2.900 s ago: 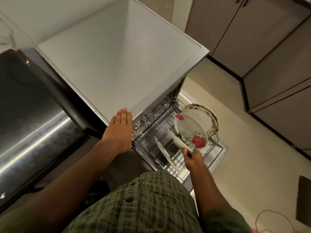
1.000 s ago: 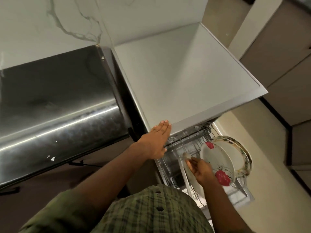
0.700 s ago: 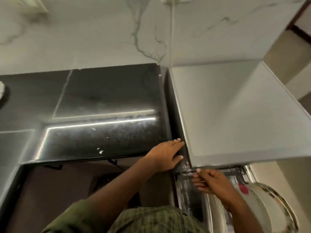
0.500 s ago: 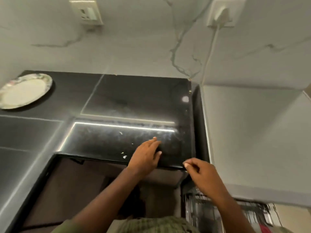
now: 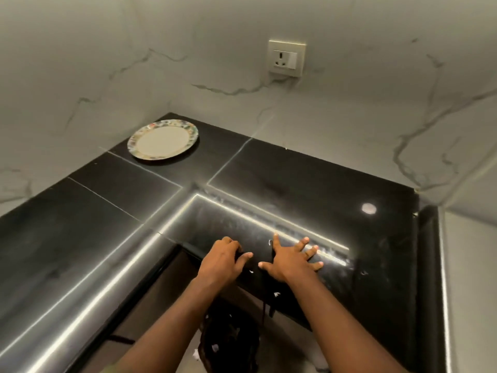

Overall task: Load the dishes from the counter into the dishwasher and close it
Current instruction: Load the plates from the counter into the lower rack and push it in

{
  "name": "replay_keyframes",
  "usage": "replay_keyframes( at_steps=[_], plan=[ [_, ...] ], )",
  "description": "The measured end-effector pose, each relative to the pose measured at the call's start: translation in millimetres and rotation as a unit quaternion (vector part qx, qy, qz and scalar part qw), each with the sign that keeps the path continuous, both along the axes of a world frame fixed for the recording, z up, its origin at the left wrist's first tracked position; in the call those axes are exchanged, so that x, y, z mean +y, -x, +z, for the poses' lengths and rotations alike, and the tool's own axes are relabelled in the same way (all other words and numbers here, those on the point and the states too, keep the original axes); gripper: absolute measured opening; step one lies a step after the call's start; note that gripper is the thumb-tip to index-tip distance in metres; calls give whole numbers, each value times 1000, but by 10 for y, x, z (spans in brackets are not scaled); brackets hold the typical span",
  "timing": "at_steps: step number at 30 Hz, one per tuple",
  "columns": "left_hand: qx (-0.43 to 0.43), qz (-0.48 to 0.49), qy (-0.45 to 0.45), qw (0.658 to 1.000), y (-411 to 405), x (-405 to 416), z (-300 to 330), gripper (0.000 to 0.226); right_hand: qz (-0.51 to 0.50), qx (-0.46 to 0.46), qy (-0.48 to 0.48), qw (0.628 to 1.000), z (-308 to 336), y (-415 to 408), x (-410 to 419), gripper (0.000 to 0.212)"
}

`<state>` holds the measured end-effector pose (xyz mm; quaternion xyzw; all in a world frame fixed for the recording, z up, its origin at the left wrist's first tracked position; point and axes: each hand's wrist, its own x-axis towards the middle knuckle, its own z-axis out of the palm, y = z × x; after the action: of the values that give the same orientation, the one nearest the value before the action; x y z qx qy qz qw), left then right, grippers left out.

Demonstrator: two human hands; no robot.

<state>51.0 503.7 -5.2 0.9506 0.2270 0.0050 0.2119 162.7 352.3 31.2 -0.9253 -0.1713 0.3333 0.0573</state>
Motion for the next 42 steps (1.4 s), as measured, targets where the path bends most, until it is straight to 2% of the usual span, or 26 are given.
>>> replay_keyframes(
  at_steps=[6, 7, 9, 11, 16, 19, 22, 25, 26, 29, 32, 36, 42],
  plan=[
    [63, 32, -45, 997, -351, 880, 110, 12, -64, 38, 20, 997, -40, -302, 237, 124],
    [80, 36, -58, 994, -426, 1063, 119, 14, -68, 42, 26, 996, -60, -351, 290, 125],
    [110, 46, -80, 990, -581, 1422, 150, 24, -69, 38, 36, 996, -79, -443, 373, 120],
    [128, 66, -94, 985, -752, 1761, 217, 30, -84, 33, 36, 995, -60, -520, 446, 101],
    [175, 106, -64, 977, -1180, 2364, 403, 50, -111, 26, 44, 993, 87, -608, 556, 72],
    [193, 114, -58, 973, -1357, 2586, 430, 63, -93, 7, 38, 995, 191, -625, 566, 57],
    [196, 117, -72, 971, -1516, 2769, 453, 67, -76, -3, 52, 996, 205, -663, 611, 62],
    [218, 127, -79, 964, -1652, 2876, 472, 78, -106, 0, 44, 993, 128, -694, 651, 62],
    [230, 139, -90, 959, -1692, 2900, 465, 89, -113, -3, 42, 993, 101, -703, 657, 62],
    [258, 178, -110, 943, -1787, 2974, 417, 140, -136, -7, 42, 990, 23, -708, 658, 69],
    [273, 186, -81, 940, -1887, 3123, 384, 167, -152, -11, 40, 987, -56, -703, 648, 77],
    [314, 168, -65, 932, -1960, 3318, 379, 178, -173, 1, 38, 984, -178, -745, 645, 73],
    [301, 153, -72, 939, -2013, 3596, 278, 181, -179, 3, 40, 983, -199, -805, 629, 74]
  ],
)
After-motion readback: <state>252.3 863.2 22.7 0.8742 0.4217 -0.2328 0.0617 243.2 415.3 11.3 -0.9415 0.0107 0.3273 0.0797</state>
